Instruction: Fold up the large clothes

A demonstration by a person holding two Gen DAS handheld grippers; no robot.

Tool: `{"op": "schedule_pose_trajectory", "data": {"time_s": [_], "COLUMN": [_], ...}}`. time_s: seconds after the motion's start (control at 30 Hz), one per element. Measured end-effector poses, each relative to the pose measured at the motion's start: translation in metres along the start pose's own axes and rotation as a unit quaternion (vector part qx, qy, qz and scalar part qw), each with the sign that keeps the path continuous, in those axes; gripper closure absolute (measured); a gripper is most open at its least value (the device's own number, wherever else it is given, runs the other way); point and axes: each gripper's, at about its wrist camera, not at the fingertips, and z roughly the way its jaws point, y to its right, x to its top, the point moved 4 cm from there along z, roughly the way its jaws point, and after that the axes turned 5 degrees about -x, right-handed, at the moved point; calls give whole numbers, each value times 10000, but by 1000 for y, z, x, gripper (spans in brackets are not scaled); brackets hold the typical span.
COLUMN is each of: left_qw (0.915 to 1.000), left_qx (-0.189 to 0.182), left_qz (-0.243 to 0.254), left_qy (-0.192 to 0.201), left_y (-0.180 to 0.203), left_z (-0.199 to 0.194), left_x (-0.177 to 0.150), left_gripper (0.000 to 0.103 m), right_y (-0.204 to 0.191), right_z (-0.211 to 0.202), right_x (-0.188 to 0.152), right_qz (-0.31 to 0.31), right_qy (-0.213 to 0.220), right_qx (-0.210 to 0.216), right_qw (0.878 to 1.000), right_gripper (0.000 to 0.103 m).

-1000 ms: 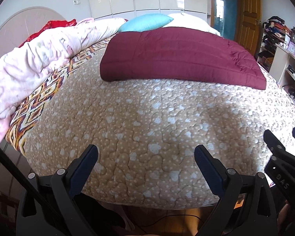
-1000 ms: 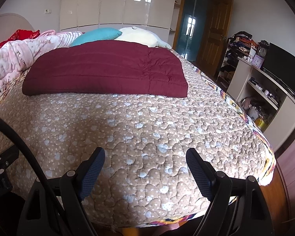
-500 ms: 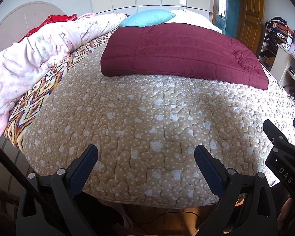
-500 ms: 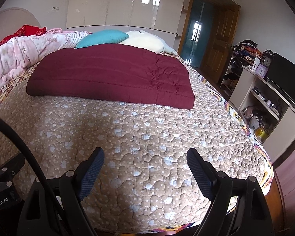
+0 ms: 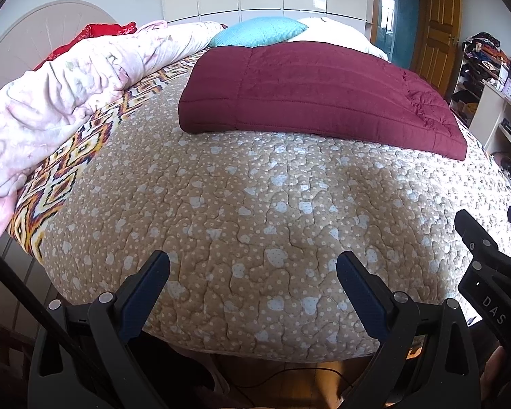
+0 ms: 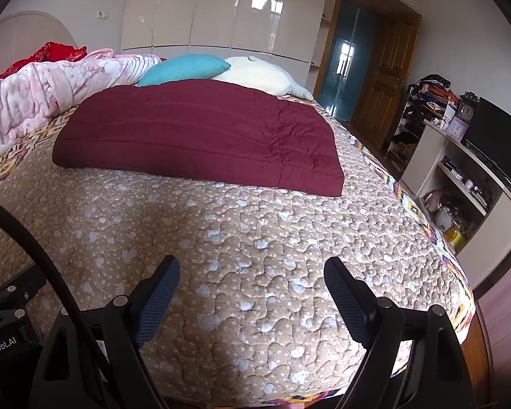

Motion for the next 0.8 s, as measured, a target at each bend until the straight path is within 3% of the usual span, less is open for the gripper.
{"op": "schedule_pose_trajectory", "data": {"time_s": [0.8], "left_qw": [10000], "left_qx": [43], "left_qz": [-20], "left_qy": [-68], "left_y": [-2], "left_z": [4], "left_x": [-3], "left_gripper": [5], "right_y": [-9], "right_z": [2], "right_x": [-1], "right_qz": [-151], "right_qy": [-75], "right_qx": [-32], "right_qw": [9999], "right_gripper": [13]}}
